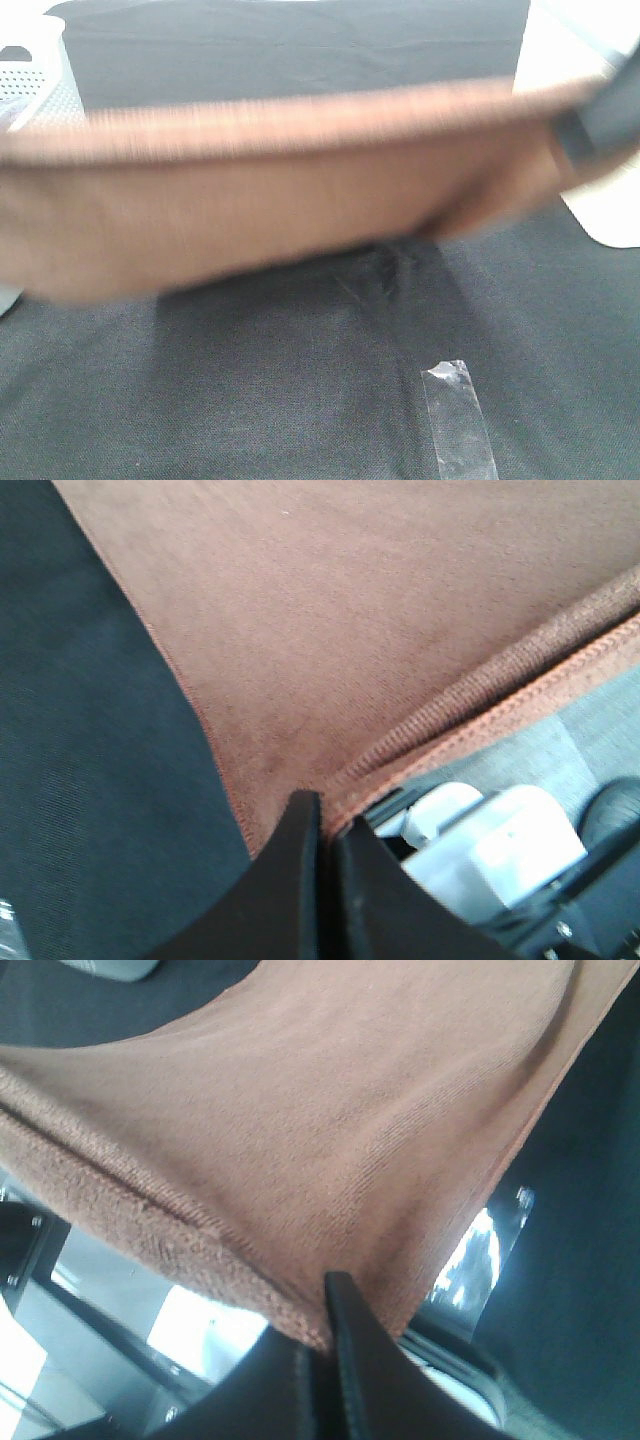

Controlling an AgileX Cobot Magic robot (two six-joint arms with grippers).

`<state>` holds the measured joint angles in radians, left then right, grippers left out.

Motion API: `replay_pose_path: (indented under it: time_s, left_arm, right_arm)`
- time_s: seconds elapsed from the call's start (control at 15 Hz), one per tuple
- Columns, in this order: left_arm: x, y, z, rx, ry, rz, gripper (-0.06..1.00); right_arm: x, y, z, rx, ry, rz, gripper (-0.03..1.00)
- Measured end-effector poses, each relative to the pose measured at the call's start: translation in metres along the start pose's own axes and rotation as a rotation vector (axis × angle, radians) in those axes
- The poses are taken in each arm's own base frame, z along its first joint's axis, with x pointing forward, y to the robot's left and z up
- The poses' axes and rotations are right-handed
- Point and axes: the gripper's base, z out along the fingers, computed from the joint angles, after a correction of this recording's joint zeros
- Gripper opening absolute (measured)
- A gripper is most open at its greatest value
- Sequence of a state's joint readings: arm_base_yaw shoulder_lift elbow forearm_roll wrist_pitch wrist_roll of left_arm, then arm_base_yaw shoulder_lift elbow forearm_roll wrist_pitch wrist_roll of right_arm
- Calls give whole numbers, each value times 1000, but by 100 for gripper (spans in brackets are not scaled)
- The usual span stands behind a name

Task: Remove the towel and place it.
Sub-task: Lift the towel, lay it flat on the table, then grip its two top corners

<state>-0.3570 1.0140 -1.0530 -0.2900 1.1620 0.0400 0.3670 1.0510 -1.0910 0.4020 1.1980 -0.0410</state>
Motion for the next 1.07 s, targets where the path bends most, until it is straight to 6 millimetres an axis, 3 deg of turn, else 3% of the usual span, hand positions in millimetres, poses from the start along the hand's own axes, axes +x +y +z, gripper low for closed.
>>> replay_pose_path:
  time_s: [0.33, 0.8, 1.07]
  left_arm:
    - [19, 1, 20, 55, 90, -23, 0]
    - [75, 8, 60, 132, 286, -141, 0]
    - [94, 10, 76, 159, 372, -195, 0]
  right_arm:
    - [42, -8, 17, -17, 58, 35, 0]
    - [93, -19, 54, -93, 187, 141, 0]
    - [105, -26, 69, -90, 262, 180, 0]
